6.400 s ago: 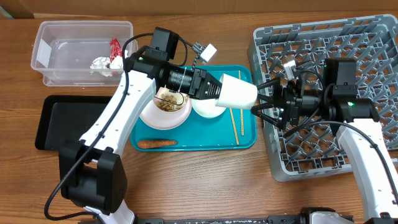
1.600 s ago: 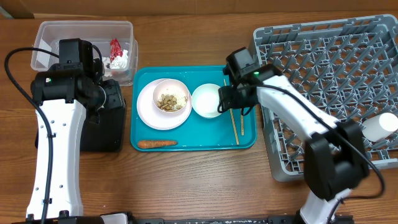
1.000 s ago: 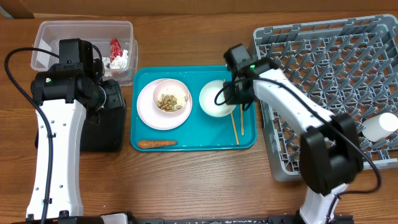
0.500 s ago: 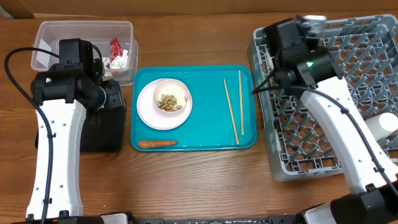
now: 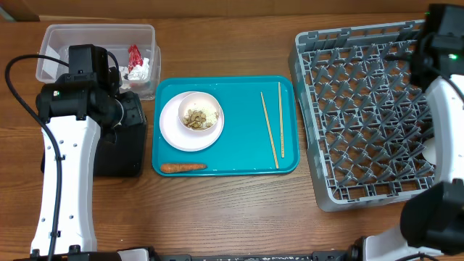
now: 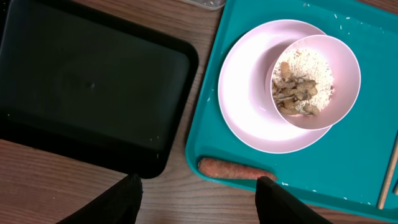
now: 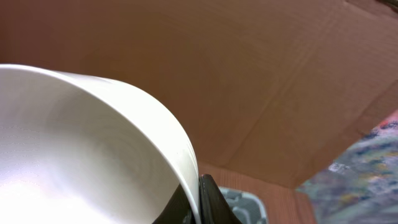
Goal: Sort waste into correct bins and load items into the dishwasher
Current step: 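Move the white bowl with the right gripper and place it in the dish rack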
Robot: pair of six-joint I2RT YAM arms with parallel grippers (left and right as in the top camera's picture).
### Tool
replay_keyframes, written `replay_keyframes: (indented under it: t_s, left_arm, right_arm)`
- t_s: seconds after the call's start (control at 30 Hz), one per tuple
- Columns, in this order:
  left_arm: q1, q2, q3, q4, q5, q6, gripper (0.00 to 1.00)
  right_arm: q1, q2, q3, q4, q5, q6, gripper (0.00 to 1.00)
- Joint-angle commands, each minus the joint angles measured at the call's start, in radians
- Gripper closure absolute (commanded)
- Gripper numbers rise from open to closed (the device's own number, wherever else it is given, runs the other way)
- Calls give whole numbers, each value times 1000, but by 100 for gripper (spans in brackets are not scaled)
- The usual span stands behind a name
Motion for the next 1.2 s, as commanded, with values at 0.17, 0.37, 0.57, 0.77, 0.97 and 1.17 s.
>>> replay_keyframes:
  t_s: [0.17, 0.37, 0.57, 0.77, 0.97, 1.17]
  left_arm:
    - [2, 8, -7, 2, -10, -29, 39]
    - [2, 8, -7, 12, -10, -29, 38]
    - [2, 8, -7, 13, -10, -29, 36]
    - [2, 8, -7, 17, -10, -29, 35]
    - [2, 8, -7, 20, -10, -29, 34]
    - [2, 8, -7, 20, -10, -29, 33]
  right_arm:
    - [-167, 156, -1, 110, 21, -69, 96]
    - [-182, 245, -1, 122, -47, -68, 96]
    - [-161, 349, -1, 83, -63, -61, 96]
    - [-132, 367, -1, 70, -60, -12, 96]
    - [-97, 367, -1, 61, -70, -12, 96]
    - [-55, 367, -1, 32, -108, -13, 96]
